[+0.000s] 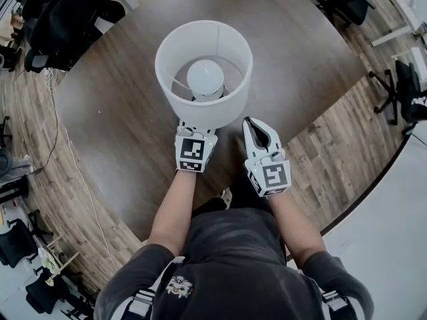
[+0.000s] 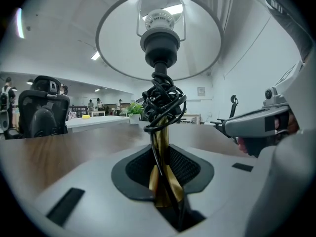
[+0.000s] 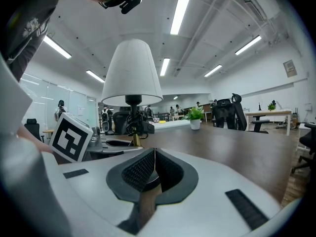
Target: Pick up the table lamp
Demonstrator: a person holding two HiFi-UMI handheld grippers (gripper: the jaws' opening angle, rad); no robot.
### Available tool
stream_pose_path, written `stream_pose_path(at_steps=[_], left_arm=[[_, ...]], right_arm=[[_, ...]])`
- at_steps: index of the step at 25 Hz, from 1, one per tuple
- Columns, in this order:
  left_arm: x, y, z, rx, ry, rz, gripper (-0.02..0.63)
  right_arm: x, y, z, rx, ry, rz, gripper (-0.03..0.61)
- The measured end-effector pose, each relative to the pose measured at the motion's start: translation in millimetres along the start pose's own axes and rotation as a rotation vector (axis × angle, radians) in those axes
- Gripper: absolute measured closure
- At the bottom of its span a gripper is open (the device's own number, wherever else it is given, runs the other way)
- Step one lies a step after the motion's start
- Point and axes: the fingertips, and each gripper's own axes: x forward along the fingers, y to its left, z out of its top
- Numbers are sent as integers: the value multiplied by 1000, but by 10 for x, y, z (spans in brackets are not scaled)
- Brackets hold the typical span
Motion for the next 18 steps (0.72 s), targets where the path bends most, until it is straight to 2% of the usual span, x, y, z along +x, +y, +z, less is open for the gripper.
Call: stream_pose_path(at_steps=[8, 13, 18], left_arm=[[-20, 12, -8, -19, 2, 13, 518], [-89, 54, 18, -67, -27, 45, 520], [-21, 27, 192, -31, -63, 21, 532]], right_arm=[[-60, -43, 24, 2, -4, -16, 554], [-113, -65, 20, -1, -9, -25, 554], [-88, -107, 26, -2, -5, -22, 554]])
